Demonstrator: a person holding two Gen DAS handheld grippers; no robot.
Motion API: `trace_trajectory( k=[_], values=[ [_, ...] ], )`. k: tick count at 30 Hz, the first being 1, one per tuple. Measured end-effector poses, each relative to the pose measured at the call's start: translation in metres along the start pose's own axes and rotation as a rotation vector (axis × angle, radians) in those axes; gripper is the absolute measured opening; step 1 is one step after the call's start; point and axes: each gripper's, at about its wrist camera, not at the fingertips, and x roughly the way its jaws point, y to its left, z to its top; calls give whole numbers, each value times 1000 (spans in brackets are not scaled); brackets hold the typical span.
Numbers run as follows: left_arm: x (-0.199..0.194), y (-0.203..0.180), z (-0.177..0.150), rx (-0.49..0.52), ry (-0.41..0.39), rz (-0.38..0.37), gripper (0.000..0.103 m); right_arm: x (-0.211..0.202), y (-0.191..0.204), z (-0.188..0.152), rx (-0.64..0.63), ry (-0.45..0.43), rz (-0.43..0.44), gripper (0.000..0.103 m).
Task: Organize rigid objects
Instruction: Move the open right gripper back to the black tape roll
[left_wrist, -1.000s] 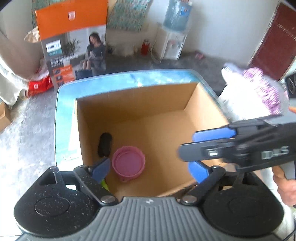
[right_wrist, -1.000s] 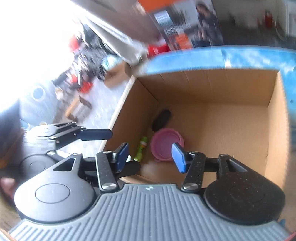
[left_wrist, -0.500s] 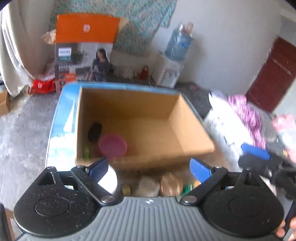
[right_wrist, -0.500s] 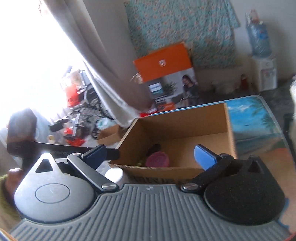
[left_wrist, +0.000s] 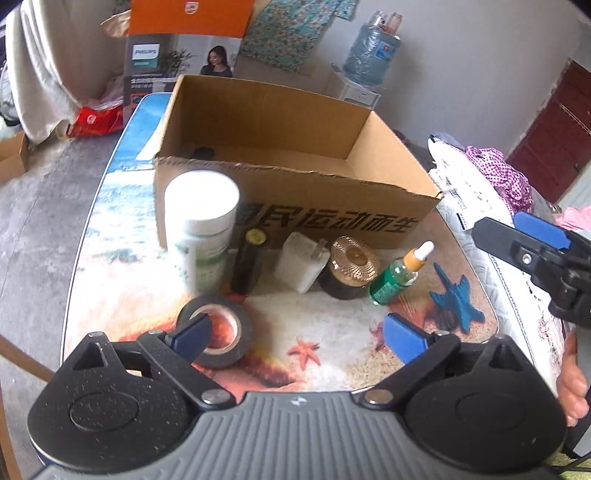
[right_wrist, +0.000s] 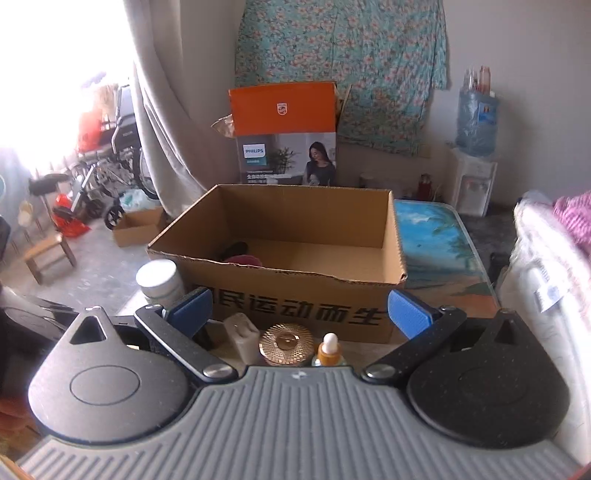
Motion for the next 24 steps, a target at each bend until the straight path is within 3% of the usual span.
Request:
trace_trajectory(
  k=[6, 14, 18, 21, 24],
  values=[
    [-8, 3, -9, 28, -29, -11, 103, -3, 8, -5, -61, -17, 38, 102],
    [-14, 16, -20, -4, -65, -68, 103, 2, 2, -5, 38, 13, 207, 102],
    [-10, 16, -29, 31, -91, 28, 103, 17, -2, -11, 120, 73, 281, 102],
    [1, 6, -37, 121, -72, 121, 103, 35, -5, -18, 208, 156, 360, 102],
    [18, -3, -44, 207, -41, 210, 103, 53, -1, -27, 251, 216, 385, 102]
  ],
)
